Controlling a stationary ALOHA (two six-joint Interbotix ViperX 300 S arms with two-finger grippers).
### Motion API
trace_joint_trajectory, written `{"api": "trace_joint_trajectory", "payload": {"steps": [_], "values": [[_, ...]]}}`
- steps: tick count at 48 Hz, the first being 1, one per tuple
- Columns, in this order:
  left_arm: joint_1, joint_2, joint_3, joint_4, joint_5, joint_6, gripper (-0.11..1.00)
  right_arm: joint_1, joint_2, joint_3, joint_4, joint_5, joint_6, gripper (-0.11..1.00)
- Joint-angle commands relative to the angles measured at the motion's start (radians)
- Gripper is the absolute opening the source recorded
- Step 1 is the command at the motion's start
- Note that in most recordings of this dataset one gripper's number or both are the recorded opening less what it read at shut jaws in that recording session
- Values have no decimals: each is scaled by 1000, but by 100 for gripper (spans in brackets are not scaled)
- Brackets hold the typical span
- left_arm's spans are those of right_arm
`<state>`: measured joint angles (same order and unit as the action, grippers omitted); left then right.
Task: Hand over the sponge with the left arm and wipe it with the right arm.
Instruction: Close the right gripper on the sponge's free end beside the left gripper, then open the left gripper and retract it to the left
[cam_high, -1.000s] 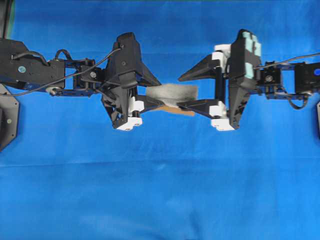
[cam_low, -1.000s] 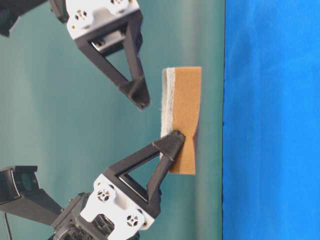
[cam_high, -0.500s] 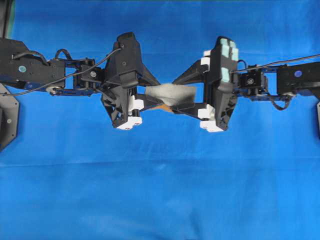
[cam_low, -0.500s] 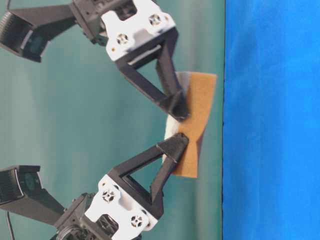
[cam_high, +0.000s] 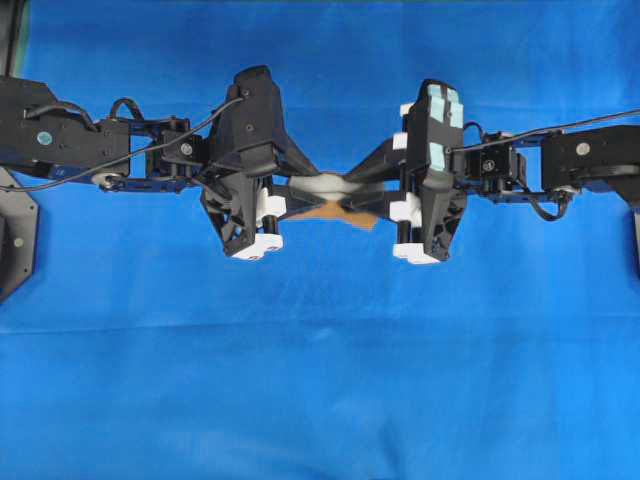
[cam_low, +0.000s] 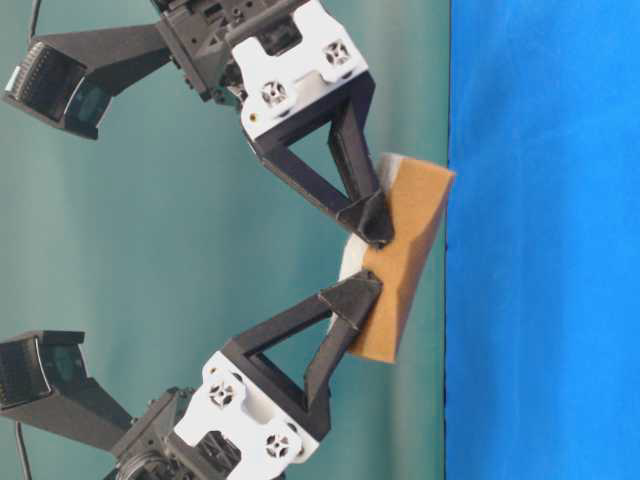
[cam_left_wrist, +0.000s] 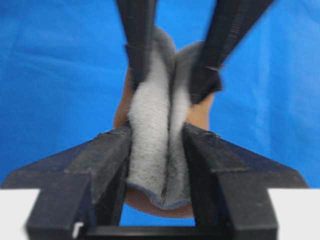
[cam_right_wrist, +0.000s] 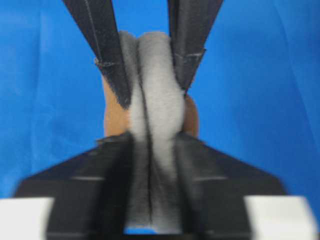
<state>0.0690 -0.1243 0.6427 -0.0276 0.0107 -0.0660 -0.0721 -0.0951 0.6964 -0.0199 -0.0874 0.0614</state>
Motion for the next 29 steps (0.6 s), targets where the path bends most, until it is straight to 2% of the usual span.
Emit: {"api": "trace_joint_trajectory", "payload": {"steps": [1, 3, 12, 23, 25, 29], "values": [[2, -20, -14, 3, -12, 2, 26, -2, -9, -20, -6, 25, -3, 22], [0, -18, -14, 5, -15, 3, 25, -2, -12, -20, -8, 29, -3, 16], [-6, -18, -12, 5, -34, 55, 24, 0, -25, -17, -9, 35, -3, 16], [-35, -35, 0, 3, -126, 89, 24, -2, -38, -9, -9, 51, -3, 16], [-35, -44, 9, 3, -137, 89, 30, -2, -38, -8, -9, 54, -3, 16], [-37, -72, 35, 2, -156, 87, 56, -2, -38, -9, -9, 58, -5, 16]]}}
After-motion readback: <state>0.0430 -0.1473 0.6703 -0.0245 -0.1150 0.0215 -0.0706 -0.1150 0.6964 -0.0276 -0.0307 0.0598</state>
